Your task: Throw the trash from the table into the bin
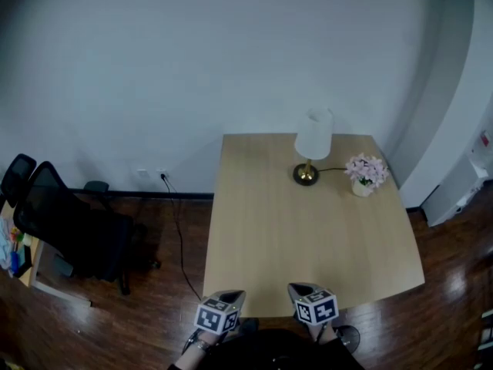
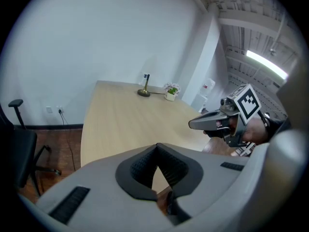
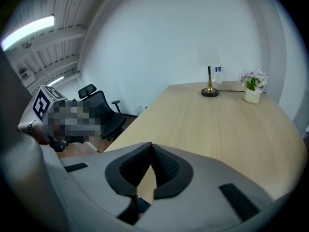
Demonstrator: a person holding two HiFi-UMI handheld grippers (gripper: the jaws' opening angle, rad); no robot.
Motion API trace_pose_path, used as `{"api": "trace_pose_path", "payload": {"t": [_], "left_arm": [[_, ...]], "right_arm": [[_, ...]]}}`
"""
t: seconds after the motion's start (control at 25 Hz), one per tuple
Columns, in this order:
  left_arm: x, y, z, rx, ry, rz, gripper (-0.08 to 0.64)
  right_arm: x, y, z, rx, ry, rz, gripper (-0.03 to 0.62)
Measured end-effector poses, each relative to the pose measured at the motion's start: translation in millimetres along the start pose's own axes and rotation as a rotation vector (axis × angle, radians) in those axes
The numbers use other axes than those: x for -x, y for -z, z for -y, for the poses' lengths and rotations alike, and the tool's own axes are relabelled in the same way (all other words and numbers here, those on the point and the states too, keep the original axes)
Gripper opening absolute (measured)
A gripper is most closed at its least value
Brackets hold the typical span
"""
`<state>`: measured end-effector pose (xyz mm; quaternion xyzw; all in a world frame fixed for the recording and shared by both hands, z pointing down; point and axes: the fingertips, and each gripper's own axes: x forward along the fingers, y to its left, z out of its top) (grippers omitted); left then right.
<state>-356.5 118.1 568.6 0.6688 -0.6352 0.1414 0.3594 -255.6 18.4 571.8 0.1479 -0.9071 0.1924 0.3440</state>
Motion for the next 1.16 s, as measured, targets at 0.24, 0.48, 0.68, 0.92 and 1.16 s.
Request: {"api": "trace_pose_path", "payload": {"t": [0.24, 0.48, 0.68, 0.92, 1.16], "left_arm": [[-4, 0, -5, -0.006, 0.006, -0.013, 0.003], [-6, -5, -9, -0.004, 0.01, -0.02, 0.003], [-8, -6, -11, -0.007, 0.011, -0.018, 0.003], [-12, -11, -9, -0.012, 0.014, -0.019, 0.003], [-14, -11, -8, -0.013, 0.016, -0.021, 0.003]], "right_arm": [[-5, -2, 9, 0.002, 0.034, -0.01, 0.0], [-6, -9, 13, -0.016, 0.045, -0.014, 0.0], [-8, -7, 14, -0.018, 0.05, -0.016, 0.0], [-6, -8, 22, -0.03, 0.054, -0.011, 0.0], [-3, -7, 26, -0.037, 0.055, -0.006, 0.0]]}}
